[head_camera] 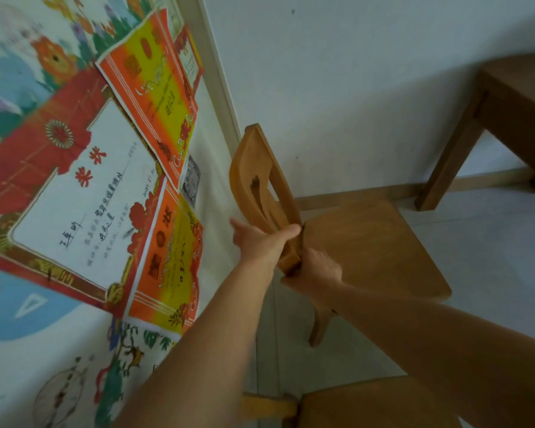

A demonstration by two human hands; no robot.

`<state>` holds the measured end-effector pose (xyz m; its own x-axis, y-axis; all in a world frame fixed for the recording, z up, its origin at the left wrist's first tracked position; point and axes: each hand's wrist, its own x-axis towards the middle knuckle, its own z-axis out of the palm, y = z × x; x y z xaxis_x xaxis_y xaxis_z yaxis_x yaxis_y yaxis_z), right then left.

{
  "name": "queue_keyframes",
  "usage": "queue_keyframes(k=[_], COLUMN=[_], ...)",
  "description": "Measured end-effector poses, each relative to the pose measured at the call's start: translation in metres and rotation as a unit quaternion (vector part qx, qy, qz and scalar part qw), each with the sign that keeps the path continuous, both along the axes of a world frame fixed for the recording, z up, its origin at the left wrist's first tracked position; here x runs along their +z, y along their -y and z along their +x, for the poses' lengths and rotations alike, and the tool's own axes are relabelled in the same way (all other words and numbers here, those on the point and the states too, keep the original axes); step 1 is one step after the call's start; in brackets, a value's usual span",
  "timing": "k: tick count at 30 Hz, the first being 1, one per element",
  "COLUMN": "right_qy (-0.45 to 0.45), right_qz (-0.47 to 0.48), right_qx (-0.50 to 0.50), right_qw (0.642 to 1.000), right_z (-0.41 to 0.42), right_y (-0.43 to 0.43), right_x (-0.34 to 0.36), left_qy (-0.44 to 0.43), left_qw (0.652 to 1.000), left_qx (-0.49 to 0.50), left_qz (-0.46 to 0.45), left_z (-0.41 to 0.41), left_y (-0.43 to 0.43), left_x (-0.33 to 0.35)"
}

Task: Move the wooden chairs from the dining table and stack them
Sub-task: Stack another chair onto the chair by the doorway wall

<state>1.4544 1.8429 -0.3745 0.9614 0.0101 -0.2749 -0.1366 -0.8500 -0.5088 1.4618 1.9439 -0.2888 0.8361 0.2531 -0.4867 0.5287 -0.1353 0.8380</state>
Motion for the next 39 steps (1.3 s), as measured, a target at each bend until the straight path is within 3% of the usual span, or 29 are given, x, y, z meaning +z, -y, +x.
queue_keyframes(k=[3,9,16,39], right_qy=[0.004,0.013,0.004,-0.023], right_qz=[-0.006,-0.035,0.007,-0.038], right_qx=[0.019,0.046,0.069,0.123], right_qw=[1.000,0.998,0.998,0.991], right_z=[-0.016,-0.028,-0.049,-0.101], right_y=[-0.004,-0.024,-0.071,-0.127], right_x=[-0.003,-0.006,-0.006,0.007], left_qy=[-0.088,-0.048,-0.013,-0.021], left_qw=[0.990,0.995,0.997,0.996], left_qx=[0.066,0.074,0.073,0.043], left_qz=[-0.087,-0.046,0.001,0.080], left_z=[-0.005,-0.019,-0.041,-0.096], left_y=[0.001,-0.022,-0.071,-0.126], left_x=[-0.002,-0.003,0.001,-0.003])
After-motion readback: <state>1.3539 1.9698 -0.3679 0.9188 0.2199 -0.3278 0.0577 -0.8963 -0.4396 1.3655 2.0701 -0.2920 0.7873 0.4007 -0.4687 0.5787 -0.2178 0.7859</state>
